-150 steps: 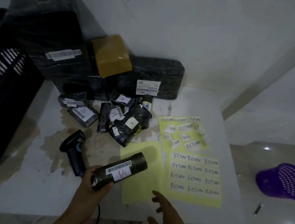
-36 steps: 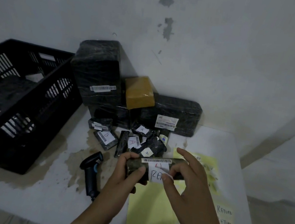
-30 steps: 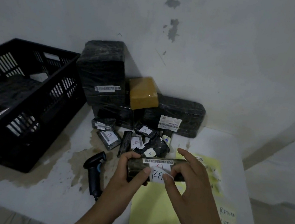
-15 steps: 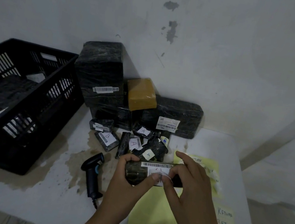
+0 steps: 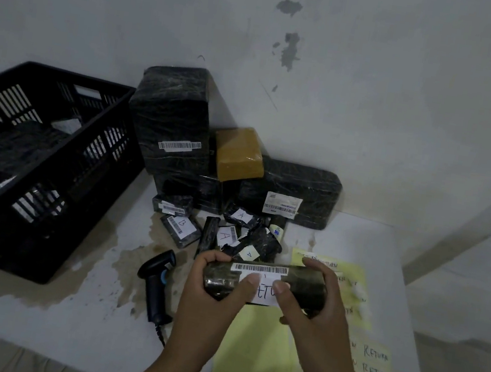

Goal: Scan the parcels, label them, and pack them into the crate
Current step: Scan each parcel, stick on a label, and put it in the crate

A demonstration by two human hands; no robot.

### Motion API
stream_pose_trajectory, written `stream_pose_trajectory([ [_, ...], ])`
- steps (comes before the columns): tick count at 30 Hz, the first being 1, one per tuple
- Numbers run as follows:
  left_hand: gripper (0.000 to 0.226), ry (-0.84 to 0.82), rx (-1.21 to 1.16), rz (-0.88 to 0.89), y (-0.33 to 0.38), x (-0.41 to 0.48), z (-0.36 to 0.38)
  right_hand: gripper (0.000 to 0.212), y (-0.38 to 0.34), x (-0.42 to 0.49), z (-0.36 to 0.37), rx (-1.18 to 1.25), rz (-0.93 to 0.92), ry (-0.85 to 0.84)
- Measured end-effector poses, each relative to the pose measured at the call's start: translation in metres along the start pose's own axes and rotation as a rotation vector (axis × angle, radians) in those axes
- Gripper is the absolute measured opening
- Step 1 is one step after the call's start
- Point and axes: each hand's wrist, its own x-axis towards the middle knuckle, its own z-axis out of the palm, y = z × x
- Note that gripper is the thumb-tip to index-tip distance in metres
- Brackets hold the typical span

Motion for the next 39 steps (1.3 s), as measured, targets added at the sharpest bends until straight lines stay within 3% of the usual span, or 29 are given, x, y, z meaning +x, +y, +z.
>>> stream_pose_trajectory([
  [3, 0.050, 0.030, 0.035, 0.049, 0.005, -0.001, 0.001, 0.050, 0.000, 0.001, 0.005, 0.038, -0.010, 0.006],
  [8, 0.039, 0.014, 0.070, 0.035, 0.003, 0.000, -0.002, 0.048, 0.000, 0.007, -0.003, 0.038, 0.017, -0.093],
  [14, 0.053, -0.015, 0.162, 0.035, 0.005, 0.007, -0.005, 0.050, 0.004, 0.007, -0.004, -0.027, -0.031, -0.046],
  [18, 0.042, -0.092, 0.163, -0.013, 0.009, 0.012, -0.013, 0.040, 0.008, 0.010, -0.008, -0.048, -0.038, -0.117],
  [20, 0.041, -0.118, 0.180, -0.014, 0.009, 0.013, -0.014, 0.046, 0.008, 0.009, -0.008, -0.076, -0.056, -0.099],
  [22, 0.043, -0.115, 0.177, -0.021, 0.009, 0.016, -0.014, 0.056, 0.005, 0.009, -0.008, -0.167, -0.196, -0.034],
  [24, 0.046, -0.113, 0.152, -0.044, 0.007, 0.019, -0.014, 0.044, 0.000, 0.012, -0.009, -0.264, -0.403, -0.056],
  [26, 0.048, -0.122, 0.106, -0.076, 0.006, 0.023, -0.017, 0.029, -0.003, 0.015, -0.009, -0.332, -0.484, -0.154],
  [36, 0.033, -0.344, 0.125, -0.088, 0.012, 0.048, -0.068, 0.024, -0.013, 0.033, 0.026, -0.285, -0.439, -0.161],
  [39, 0.032, -0.338, 0.056, -0.103, 0.016, 0.058, -0.090, 0.039, -0.022, 0.034, 0.053, -0.258, -0.398, -0.159],
])
